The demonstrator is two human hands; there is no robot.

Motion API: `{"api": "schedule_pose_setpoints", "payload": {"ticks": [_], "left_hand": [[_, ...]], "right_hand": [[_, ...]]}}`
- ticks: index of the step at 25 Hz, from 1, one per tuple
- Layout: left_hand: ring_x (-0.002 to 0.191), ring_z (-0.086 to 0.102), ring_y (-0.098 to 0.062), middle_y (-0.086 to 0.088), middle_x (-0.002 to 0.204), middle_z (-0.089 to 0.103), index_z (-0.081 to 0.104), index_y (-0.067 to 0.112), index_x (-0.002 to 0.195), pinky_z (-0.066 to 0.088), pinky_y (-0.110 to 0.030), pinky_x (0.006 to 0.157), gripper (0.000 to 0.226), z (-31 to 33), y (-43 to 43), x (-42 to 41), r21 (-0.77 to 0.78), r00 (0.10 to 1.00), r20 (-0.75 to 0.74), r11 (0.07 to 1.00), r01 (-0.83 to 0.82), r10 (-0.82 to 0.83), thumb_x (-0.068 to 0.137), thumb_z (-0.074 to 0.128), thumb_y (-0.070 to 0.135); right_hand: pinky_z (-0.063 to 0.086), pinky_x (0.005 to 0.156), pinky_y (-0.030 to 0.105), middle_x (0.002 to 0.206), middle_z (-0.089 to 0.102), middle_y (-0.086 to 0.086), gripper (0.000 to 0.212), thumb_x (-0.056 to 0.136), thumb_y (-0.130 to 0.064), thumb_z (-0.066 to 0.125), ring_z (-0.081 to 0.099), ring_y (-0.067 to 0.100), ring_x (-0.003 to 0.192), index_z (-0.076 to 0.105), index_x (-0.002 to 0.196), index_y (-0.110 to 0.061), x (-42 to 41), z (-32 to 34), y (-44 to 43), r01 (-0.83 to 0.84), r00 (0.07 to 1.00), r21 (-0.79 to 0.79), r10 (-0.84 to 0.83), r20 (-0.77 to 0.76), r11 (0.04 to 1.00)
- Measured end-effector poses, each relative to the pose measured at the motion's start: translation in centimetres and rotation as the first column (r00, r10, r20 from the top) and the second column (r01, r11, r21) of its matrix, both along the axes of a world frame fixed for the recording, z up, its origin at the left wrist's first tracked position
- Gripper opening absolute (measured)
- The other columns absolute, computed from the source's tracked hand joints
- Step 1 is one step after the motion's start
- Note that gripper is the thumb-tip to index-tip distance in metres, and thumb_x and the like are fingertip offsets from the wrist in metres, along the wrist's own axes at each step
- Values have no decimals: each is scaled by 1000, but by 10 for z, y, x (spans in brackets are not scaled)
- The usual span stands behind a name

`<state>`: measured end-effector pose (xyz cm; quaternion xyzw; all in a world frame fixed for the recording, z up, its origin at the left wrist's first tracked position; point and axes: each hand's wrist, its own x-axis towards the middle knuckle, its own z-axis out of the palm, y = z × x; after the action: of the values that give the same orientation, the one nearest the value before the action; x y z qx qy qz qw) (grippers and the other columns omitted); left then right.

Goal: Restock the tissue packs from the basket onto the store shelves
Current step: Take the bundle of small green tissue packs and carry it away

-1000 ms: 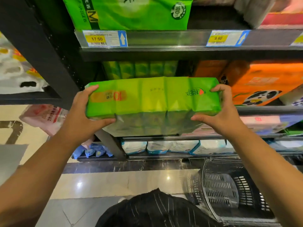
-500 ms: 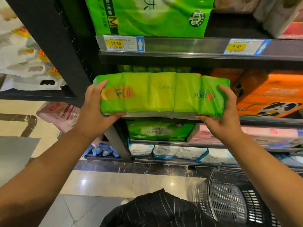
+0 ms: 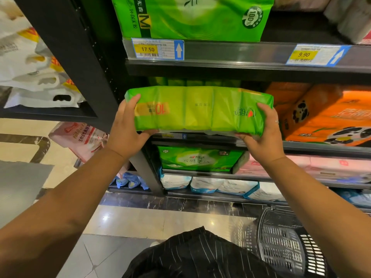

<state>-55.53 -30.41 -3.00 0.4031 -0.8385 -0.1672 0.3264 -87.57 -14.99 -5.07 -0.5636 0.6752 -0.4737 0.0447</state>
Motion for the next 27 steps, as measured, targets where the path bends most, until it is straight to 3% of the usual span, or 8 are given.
{"api": "schedule_pose_setpoints", "payload": {"ticks": [4,8,12,14,16,19,24,27], "left_hand": [[123,39,-24,-23,142,30,31,13,142,38,-31,98,84,2,-6,-7,-28,997,-68,999,-37,35,75,81,21],[126,34,-19,-26,139,29,35,24,132,32,-17,101,66,-11,-4,-21,-125,969,-210,979,-159,131,80,76,22],[122,40,-37,-25,141,29,34,25,141,35,-34,104,68,-25,4,-34,-218,939,-153,916,-337,309,84,71,30],[118,45,-32,-18,140,29,31,22,143,41,-36,104,72,-26,8,-41,-107,915,-244,929,-354,321,84,72,25],[125,43,-20,-6,141,28,24,17,147,43,-40,106,79,-23,13,-48,132,859,-392,944,-302,329,84,72,19],[134,36,-12,0,151,28,12,18,150,37,-39,111,89,-19,16,-52,356,799,-486,915,-188,354,84,72,15],[139,31,-11,6,152,28,15,20,151,30,-39,115,89,-11,6,-57,492,802,-489,868,-70,343,84,71,10],[143,26,-14,5,157,21,10,24,153,28,-44,116,98,-12,-6,-58,534,816,-468,844,-46,340,81,75,16]], "right_hand": [[37,109,25,143,28,-1,101,72,-9,82,36,15,133,16,146,-24,-3,0,-13,33,982,-2,-32,184,999],[28,112,18,149,28,1,103,74,-12,82,32,12,137,12,151,-14,-2,3,-25,120,950,-8,-113,290,993],[17,112,10,147,21,-2,104,76,-23,82,24,11,138,12,152,-13,1,-5,-32,207,946,-23,-194,261,978],[16,118,23,156,17,0,110,77,-25,81,18,13,145,4,154,-17,3,-7,-37,226,913,1,-212,348,974],[15,121,33,160,11,2,112,77,-27,81,13,16,148,0,154,-20,6,-7,-43,270,875,41,-263,406,962],[23,119,32,158,21,1,104,80,-23,78,24,15,144,5,154,-21,9,-12,-48,265,838,90,-275,471,960],[38,110,32,140,46,-3,90,82,-17,76,46,12,127,18,150,-21,1,-18,-54,168,784,158,-229,577,973],[40,107,29,134,47,-7,88,78,-20,80,49,12,122,24,146,-24,-5,-15,-61,113,780,226,-227,583,968]]}}
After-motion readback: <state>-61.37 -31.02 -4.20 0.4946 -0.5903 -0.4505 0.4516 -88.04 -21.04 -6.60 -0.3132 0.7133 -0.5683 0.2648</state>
